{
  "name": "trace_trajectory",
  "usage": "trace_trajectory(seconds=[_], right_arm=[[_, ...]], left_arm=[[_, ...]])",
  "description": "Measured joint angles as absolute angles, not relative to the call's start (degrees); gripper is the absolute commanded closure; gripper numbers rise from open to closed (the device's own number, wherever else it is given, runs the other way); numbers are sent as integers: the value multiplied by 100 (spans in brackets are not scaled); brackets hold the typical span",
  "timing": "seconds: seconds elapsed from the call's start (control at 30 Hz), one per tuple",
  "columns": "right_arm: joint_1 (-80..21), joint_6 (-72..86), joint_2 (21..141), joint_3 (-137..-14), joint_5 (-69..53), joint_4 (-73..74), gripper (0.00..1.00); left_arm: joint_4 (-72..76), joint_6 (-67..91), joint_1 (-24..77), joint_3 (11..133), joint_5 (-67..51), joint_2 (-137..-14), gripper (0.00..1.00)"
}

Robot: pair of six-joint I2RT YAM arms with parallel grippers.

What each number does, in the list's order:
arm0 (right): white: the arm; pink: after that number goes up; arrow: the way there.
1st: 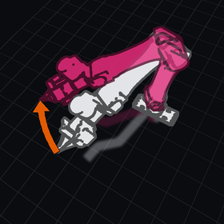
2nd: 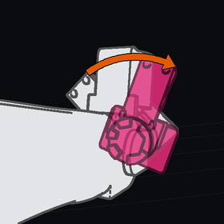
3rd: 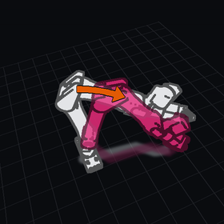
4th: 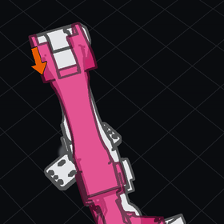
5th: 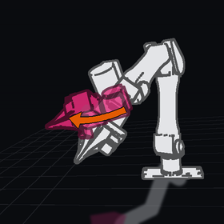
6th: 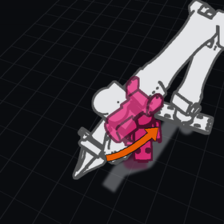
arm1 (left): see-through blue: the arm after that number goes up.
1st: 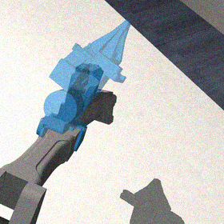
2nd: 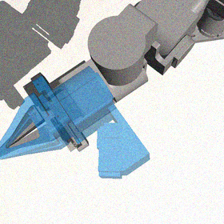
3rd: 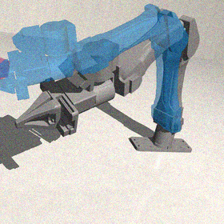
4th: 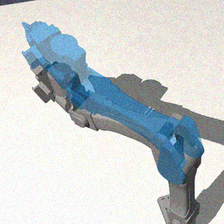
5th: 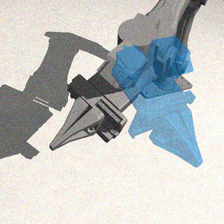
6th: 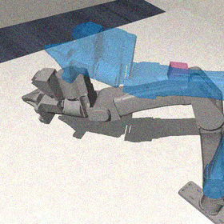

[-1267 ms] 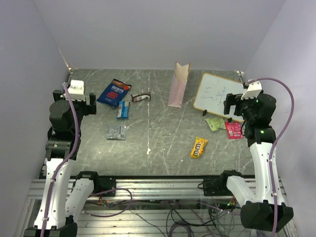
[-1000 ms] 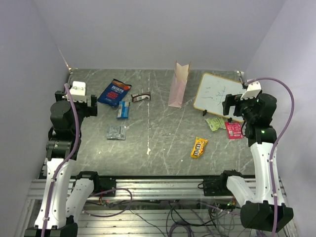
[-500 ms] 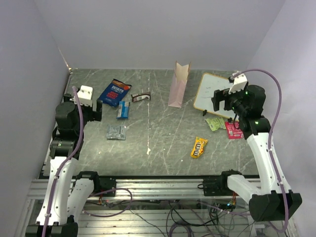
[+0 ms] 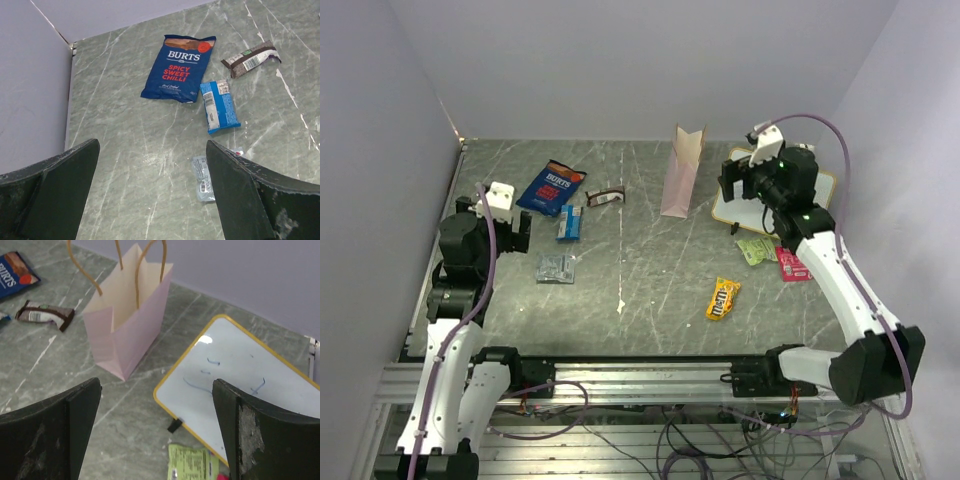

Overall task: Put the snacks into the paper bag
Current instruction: Move the paper bag to the center of the board.

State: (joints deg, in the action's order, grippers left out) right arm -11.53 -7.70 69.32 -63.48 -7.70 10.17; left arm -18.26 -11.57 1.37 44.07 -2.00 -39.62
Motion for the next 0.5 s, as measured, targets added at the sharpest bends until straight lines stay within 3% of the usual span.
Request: trace_trajectory(seconds=[0.3,0.5], right_arm=[[-1782,-784,8044,-7057,16,381,9],[-2141,-864,8720,-7609,609,198,19]], left_arm=[[-1769,-1179,132,4141,-556,-3898,1],[-1763,-1201,-3,4141,-805,-3909,1]])
